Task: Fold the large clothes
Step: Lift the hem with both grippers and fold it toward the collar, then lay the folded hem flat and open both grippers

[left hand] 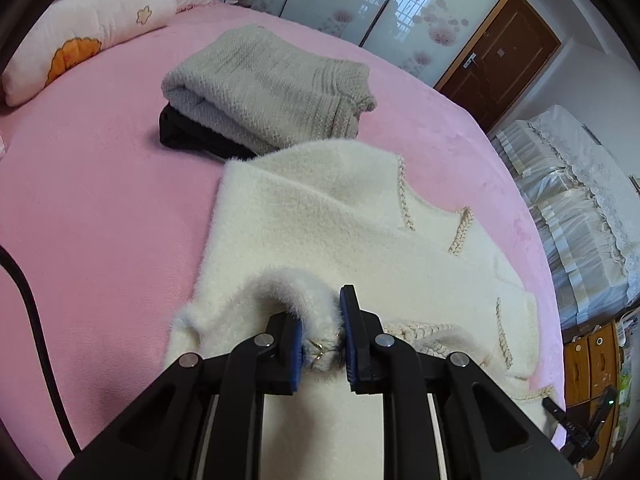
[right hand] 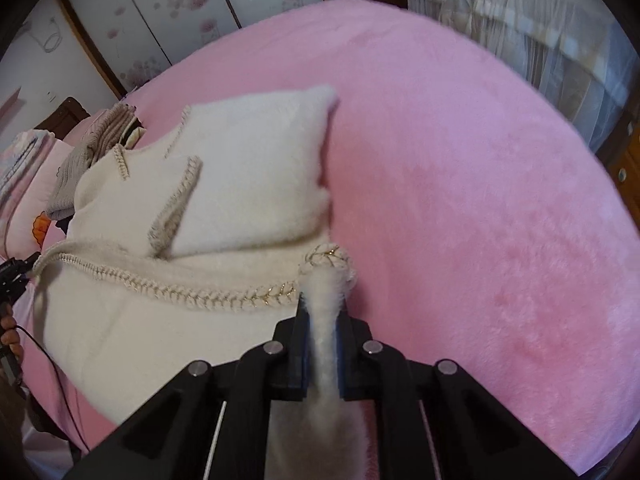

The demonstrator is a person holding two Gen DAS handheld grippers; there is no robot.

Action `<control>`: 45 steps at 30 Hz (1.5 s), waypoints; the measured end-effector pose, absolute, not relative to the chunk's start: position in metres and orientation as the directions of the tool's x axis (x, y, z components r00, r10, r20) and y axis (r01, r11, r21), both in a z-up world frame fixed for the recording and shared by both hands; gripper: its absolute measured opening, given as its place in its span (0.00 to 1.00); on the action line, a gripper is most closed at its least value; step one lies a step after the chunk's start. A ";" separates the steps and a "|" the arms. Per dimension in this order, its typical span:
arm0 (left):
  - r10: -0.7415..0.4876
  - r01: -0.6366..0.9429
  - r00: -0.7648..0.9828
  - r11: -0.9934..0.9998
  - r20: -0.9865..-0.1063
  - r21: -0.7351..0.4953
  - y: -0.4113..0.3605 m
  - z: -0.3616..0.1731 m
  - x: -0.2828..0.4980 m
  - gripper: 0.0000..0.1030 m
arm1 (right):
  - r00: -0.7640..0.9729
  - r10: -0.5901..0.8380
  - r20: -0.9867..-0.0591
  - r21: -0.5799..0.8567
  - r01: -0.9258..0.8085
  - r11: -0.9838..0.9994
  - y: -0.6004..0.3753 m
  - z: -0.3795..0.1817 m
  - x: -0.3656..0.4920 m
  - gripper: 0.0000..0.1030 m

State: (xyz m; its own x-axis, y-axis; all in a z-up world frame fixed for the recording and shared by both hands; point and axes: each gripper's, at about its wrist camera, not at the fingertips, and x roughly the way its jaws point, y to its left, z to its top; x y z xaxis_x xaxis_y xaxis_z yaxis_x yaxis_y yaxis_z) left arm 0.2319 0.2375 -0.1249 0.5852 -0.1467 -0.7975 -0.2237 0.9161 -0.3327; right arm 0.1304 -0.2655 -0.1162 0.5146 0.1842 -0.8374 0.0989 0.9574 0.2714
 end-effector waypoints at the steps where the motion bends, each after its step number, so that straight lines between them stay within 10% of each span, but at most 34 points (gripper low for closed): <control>1: -0.143 -0.217 0.595 0.919 -0.791 -0.330 0.236 -0.119 0.230 0.14 | 0.540 0.182 -0.822 0.272 0.092 0.958 -0.265 -0.105 0.130 0.08; 18: -0.047 -0.314 0.685 0.881 -0.727 -0.353 0.271 -0.081 0.325 0.14 | 0.759 0.122 -0.639 0.272 0.075 0.959 -0.246 -0.028 0.298 0.07; 30: 0.061 -0.410 0.581 0.884 -0.812 -0.226 0.272 -0.177 0.406 0.15 | 0.587 -0.004 -0.810 0.134 0.191 0.972 -0.225 -0.151 0.404 0.10; 37: -0.019 -0.312 0.529 0.925 -0.848 -0.216 0.277 -0.152 0.404 0.17 | 0.579 0.010 -0.815 0.160 0.209 0.965 -0.233 -0.131 0.382 0.22; 43: -0.105 -0.183 0.532 0.955 -0.840 -0.235 0.271 -0.105 0.369 0.26 | 0.666 0.049 -0.744 0.178 0.126 0.976 -0.225 -0.078 0.338 0.34; 45: -0.074 -0.177 0.568 0.962 -0.820 -0.210 0.269 -0.087 0.353 0.56 | 0.692 0.048 -0.720 0.165 0.103 0.981 -0.219 -0.064 0.326 0.41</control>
